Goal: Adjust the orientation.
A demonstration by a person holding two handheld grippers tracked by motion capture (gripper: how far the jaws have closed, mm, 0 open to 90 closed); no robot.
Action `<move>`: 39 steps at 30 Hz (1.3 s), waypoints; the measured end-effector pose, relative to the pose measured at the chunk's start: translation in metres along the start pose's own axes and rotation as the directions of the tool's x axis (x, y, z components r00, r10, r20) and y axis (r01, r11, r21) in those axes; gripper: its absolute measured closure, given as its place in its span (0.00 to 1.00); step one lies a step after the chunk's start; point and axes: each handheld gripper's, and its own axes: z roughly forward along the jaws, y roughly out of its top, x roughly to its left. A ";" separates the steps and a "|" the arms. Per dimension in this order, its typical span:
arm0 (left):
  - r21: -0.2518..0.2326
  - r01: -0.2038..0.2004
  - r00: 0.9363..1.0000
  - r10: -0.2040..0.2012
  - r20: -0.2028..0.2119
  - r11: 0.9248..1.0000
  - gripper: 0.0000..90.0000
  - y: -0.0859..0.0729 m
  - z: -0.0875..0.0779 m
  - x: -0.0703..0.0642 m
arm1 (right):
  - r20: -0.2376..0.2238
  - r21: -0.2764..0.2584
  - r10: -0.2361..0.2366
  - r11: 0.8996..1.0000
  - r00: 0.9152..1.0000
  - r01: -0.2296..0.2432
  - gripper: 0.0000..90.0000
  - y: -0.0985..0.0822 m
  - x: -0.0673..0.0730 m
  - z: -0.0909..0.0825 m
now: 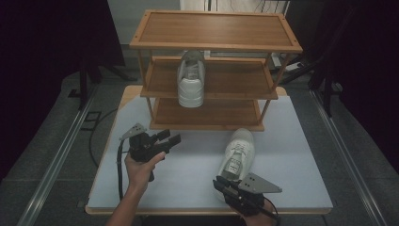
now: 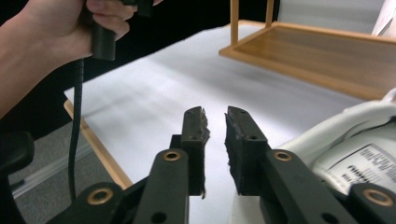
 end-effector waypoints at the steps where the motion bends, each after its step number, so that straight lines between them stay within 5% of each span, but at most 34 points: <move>1: 0.005 0.015 1.000 -0.015 0.003 1.000 0.44 -0.006 -0.001 0.002 | -0.002 0.011 -0.004 1.000 1.000 0.004 0.89 -0.001 0.001 0.002; 8: 0.066 0.077 0.997 -0.076 -0.024 0.995 0.43 -0.041 -0.003 0.019 | -0.003 0.079 -0.039 0.996 0.999 0.039 0.94 -0.009 0.012 0.016; 15: 0.088 0.124 0.990 -0.117 -0.079 0.988 0.44 -0.058 -0.007 0.038 | 0.096 0.161 -0.078 0.985 0.992 0.062 0.95 -0.021 0.012 0.026; 19: 0.105 0.158 0.985 -0.150 -0.083 0.982 0.44 -0.067 -0.010 0.045 | 0.102 0.155 -0.077 0.986 0.992 0.061 0.95 -0.021 0.012 0.024; 23: 0.111 0.165 0.983 -0.155 -0.093 0.980 0.44 -0.070 -0.011 0.049 | 0.119 0.152 -0.073 0.987 0.990 0.054 0.96 -0.023 0.013 0.017; 28: 0.136 0.173 0.983 -0.162 -0.087 0.975 0.44 -0.074 -0.007 0.051 | 0.126 0.131 -0.014 0.991 0.992 -0.003 0.96 -0.029 0.006 0.001; 39: 0.135 0.184 0.981 -0.173 -0.088 0.974 0.44 -0.074 -0.006 0.052 | 0.194 0.075 0.063 0.994 0.979 -0.078 0.96 -0.044 -0.021 -0.044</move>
